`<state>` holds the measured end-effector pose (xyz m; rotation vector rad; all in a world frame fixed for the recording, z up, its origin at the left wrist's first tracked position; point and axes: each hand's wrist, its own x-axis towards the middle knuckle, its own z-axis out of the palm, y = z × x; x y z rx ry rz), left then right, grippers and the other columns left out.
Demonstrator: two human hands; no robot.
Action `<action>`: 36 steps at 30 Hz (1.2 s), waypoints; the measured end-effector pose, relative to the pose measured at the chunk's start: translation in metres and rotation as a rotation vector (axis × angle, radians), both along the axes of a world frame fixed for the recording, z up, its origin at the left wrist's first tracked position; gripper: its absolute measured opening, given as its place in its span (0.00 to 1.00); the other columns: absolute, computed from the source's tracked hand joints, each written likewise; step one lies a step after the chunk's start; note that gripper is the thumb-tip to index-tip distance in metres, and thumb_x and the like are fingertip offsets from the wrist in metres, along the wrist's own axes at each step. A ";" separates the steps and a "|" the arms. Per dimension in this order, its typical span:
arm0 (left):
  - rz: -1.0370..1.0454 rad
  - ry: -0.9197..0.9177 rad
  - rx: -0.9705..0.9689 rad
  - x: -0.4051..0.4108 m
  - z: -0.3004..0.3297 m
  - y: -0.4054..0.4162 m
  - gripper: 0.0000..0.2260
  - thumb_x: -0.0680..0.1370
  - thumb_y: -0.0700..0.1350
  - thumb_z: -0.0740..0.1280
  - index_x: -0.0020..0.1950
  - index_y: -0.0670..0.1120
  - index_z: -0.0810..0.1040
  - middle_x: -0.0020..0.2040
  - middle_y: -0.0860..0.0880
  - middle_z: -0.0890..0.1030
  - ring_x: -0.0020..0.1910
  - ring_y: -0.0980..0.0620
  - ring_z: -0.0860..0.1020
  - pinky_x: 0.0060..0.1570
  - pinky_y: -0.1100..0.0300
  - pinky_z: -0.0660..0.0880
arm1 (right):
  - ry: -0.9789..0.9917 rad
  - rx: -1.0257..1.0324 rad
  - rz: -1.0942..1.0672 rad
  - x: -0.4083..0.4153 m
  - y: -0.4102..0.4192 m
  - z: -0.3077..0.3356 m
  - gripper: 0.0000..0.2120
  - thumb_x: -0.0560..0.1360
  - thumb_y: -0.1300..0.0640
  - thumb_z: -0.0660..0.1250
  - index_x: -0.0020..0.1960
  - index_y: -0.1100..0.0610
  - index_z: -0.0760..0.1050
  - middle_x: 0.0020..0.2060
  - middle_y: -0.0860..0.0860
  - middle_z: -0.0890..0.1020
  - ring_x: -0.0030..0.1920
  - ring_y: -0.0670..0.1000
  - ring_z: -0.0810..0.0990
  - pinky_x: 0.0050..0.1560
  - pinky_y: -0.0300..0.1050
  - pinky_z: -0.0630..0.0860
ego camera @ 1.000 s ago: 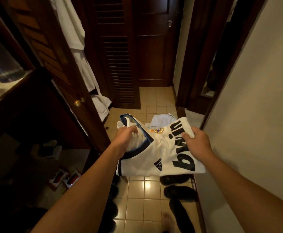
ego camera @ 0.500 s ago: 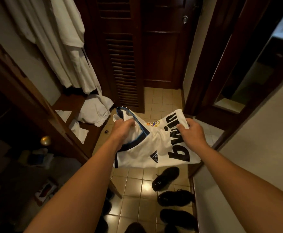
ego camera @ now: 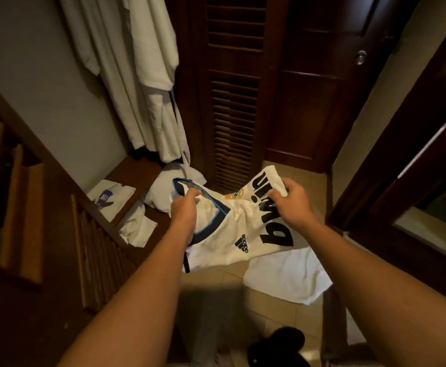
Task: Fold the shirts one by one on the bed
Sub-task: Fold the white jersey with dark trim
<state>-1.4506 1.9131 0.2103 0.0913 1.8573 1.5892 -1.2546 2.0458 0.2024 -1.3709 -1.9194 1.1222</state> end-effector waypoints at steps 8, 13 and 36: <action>0.155 -0.003 -0.051 -0.079 0.014 0.033 0.13 0.73 0.49 0.69 0.53 0.44 0.79 0.53 0.45 0.83 0.50 0.44 0.81 0.54 0.49 0.76 | 0.009 -0.004 0.200 -0.103 0.072 0.010 0.15 0.79 0.50 0.67 0.65 0.50 0.74 0.52 0.48 0.82 0.50 0.51 0.82 0.53 0.56 0.81; 0.209 -0.004 -0.102 -0.125 0.016 0.069 0.06 0.72 0.46 0.69 0.47 0.46 0.79 0.51 0.41 0.84 0.51 0.39 0.82 0.58 0.43 0.78 | 0.024 -0.029 0.337 -0.172 0.129 0.000 0.16 0.80 0.51 0.67 0.66 0.50 0.73 0.53 0.47 0.81 0.51 0.51 0.82 0.55 0.55 0.81; 0.787 -0.063 -0.003 -0.291 -0.014 0.129 0.20 0.58 0.45 0.70 0.49 0.45 0.80 0.50 0.42 0.85 0.53 0.37 0.81 0.57 0.39 0.79 | -0.032 -0.127 1.029 -0.473 0.238 -0.013 0.22 0.75 0.64 0.68 0.67 0.50 0.74 0.56 0.50 0.82 0.57 0.54 0.81 0.62 0.53 0.77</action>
